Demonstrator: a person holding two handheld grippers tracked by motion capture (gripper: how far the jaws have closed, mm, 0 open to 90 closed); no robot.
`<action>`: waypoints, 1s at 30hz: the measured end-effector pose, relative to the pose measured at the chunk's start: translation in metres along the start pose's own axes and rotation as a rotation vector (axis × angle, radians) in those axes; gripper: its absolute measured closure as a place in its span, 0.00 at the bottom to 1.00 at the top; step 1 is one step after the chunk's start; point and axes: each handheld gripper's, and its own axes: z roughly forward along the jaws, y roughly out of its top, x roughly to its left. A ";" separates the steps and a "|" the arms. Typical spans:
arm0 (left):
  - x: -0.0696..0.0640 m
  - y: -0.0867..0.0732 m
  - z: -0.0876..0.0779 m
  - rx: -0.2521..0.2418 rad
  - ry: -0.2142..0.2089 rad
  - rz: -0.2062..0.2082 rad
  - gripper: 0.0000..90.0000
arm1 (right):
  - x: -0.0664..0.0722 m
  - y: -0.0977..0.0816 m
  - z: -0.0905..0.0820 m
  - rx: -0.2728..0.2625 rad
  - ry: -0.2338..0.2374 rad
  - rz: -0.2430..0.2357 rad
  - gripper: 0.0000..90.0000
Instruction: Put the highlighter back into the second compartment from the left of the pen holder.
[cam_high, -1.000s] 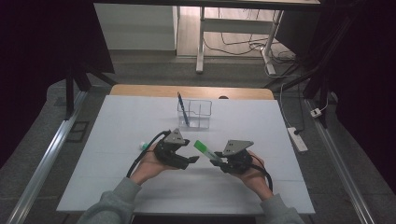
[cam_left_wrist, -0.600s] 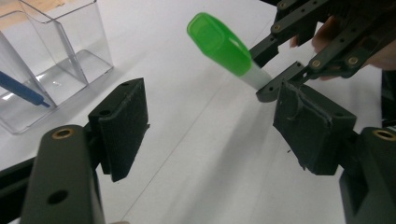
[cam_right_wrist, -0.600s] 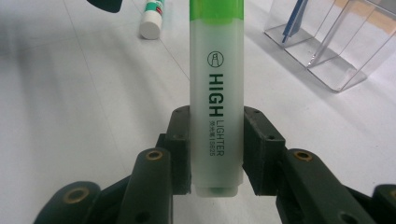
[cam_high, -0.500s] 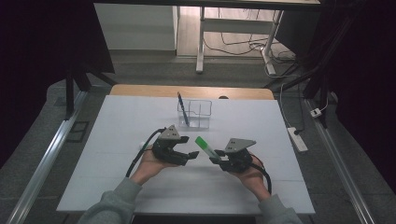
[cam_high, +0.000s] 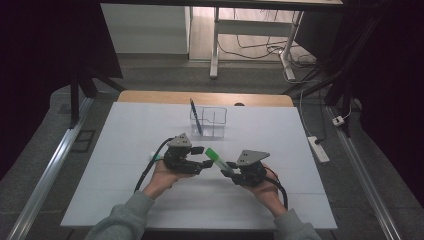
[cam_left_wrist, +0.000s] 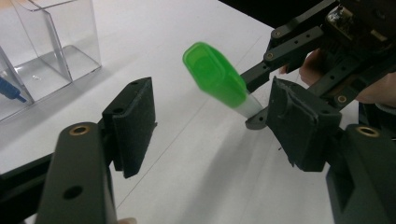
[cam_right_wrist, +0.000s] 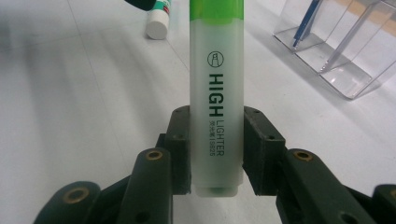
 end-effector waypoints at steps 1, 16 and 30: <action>0.000 0.000 0.001 0.000 -0.002 0.000 0.36 | 0.000 0.000 0.001 -0.003 0.002 -0.002 0.73; -0.002 -0.001 0.008 0.027 -0.023 0.005 0.62 | 0.009 0.001 0.007 0.015 -0.002 -0.048 0.73; -0.003 -0.002 0.012 0.038 -0.053 0.007 0.71 | 0.013 -0.001 0.016 0.071 -0.045 -0.099 0.73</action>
